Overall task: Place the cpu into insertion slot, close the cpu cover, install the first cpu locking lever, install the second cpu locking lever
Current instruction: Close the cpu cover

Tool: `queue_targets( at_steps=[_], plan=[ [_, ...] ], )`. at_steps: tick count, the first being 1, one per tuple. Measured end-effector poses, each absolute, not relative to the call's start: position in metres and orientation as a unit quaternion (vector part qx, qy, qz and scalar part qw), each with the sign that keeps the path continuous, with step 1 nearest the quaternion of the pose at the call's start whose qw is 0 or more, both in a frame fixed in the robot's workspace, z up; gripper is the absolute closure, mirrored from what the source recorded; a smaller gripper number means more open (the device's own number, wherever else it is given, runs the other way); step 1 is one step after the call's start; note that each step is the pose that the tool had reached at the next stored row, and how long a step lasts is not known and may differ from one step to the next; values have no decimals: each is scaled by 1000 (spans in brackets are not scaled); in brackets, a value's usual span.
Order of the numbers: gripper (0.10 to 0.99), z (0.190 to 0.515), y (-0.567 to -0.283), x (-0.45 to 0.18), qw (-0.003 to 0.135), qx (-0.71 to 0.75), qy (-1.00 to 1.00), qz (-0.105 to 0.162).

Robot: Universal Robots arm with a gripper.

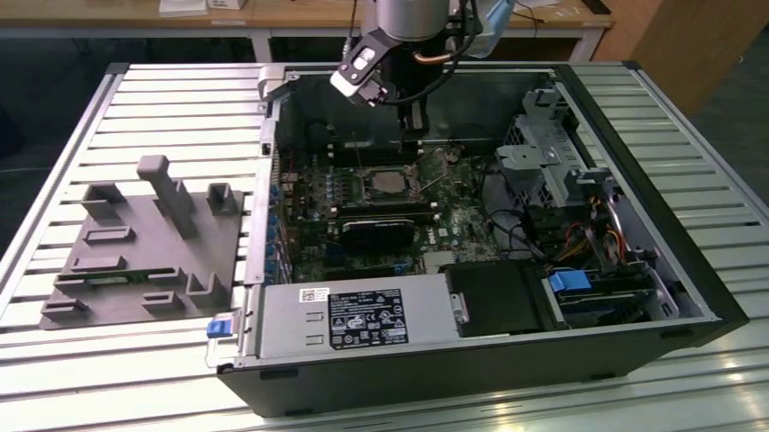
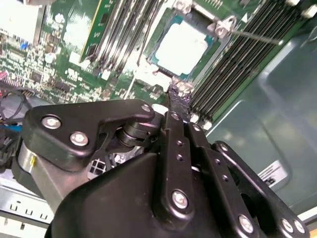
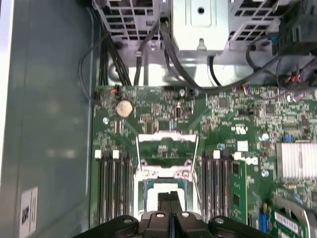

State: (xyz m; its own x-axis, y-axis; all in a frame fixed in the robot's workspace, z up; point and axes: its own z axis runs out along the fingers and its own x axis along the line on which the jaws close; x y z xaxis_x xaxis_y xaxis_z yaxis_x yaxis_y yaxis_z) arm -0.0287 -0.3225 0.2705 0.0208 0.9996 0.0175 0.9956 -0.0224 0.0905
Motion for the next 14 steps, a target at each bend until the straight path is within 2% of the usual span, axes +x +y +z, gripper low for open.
queue_targets(
  at_steps=[14],
  plan=[
    [984, 270, -323, 18, 22, 714, 699, 33]
  ],
)
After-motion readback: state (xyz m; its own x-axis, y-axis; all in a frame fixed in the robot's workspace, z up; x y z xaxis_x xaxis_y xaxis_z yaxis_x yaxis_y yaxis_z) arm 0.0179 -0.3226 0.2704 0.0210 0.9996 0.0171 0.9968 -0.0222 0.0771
